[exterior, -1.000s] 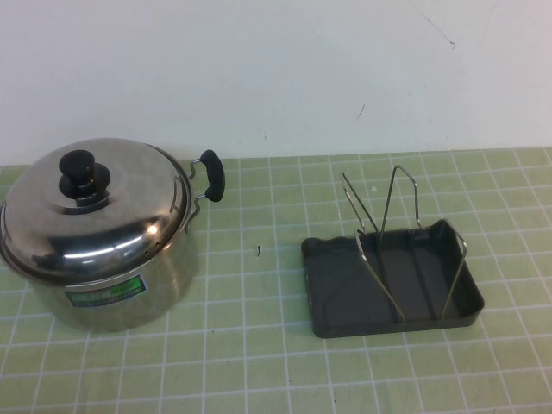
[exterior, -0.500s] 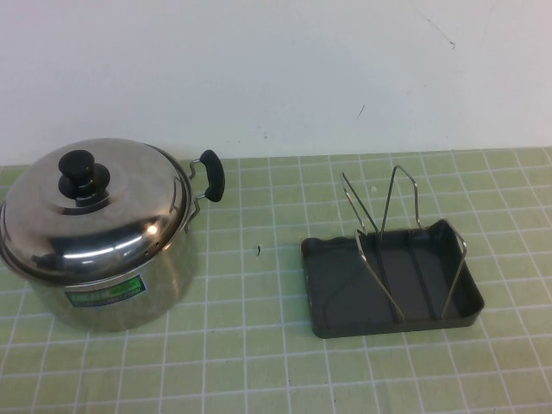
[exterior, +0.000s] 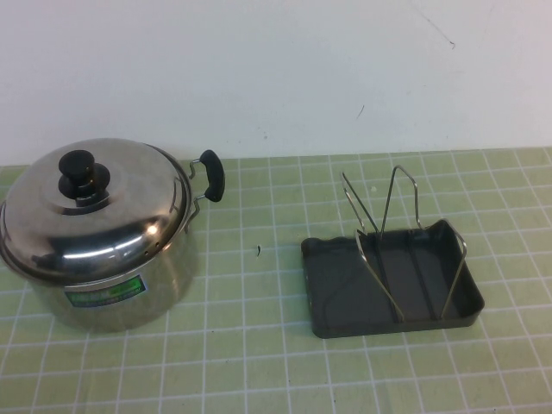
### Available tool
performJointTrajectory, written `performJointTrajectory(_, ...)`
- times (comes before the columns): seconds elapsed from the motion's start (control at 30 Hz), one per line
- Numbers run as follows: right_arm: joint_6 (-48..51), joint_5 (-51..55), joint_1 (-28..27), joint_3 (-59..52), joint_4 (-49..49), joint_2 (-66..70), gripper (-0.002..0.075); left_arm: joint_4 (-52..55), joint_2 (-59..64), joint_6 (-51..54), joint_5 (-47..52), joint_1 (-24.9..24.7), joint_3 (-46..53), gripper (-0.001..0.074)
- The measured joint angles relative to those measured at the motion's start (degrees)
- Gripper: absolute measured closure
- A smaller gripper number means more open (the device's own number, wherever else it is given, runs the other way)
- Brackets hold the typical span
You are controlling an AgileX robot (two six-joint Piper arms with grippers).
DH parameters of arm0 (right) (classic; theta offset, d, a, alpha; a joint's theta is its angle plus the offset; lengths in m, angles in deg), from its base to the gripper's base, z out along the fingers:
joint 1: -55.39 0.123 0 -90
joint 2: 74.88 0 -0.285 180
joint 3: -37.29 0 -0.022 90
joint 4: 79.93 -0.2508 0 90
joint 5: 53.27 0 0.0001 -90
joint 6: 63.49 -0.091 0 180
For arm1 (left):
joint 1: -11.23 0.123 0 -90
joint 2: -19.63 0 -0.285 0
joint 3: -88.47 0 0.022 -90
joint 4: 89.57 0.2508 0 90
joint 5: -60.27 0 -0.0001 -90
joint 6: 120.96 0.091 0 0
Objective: Put pot lid on rack
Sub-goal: Open the pot
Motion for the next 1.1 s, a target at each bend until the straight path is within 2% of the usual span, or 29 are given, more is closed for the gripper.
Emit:
performJointTrajectory(0.17,0.0,0.0,0.0,0.0,0.0,0.0,0.0727,-1.91,0.0,6.97,1.14,0.0,0.0,0.0737)
performJointTrajectory(0.3,0.0,0.0,0.0,0.0,0.0,0.0,0.0727,-3.23,0.18,26.17,7.89,0.0,-4.94,0.0737)
performJointTrajectory(0.43,0.0,0.0,0.0,0.0,0.0,0.0,0.0727,-3.62,5.75,46.73,9.79,0.0,-13.89,0.0737)
performJointTrajectory(0.57,0.0,0.0,0.0,0.0,0.0,0.0,0.0727,-1.27,17.18,54.49,9.92,0.0,-21.65,0.0701)
performJointTrajectory(0.6,0.0,0.0,0.0,0.0,0.0,0.0,0.0727,2.83,20.34,52.4,9.77,-0.24,-23.4,0.0672)
performJointTrajectory(0.67,0.0,0.0,0.0,0.0,0.0,0.0,0.0727,14.66,25.69,41.37,8.28,-1.5,-25.78,0.0578)
performJointTrajectory(0.8,0.0,0.0,0.0,0.0,0.0,0.0,0.0727,44.36,35.43,8.73,-1.98,-6.27,-27.03,0.0279)
performJointTrajectory(0.83,0.0,0.0,0.0,0.0,0.0,0.0,0.0727,50.5,37.37,2.88,-5.42,-7.37,-27.13,0.0206)
performJointTrajectory(0.9,0.0,0.0,0.0,0.0,0.0,0.0,0.0727,58.75,40.91,-3.59,-12.33,-8.74,-27.25,0.0121)
performJointTrajectory(0.97,0.0,0.0,0.0,0.0,0.0,0.0,0.0727,61.27,44.96,-7.29,-19.85,-9.03,-27.49,0.0087)
performJointTrajectory(1.1,0.0,0.0,0.0,0.0,0.0,0.0,0.0727,59.07,54.49,-7.85,-31.0,-9.16,-27.49,0.0092)
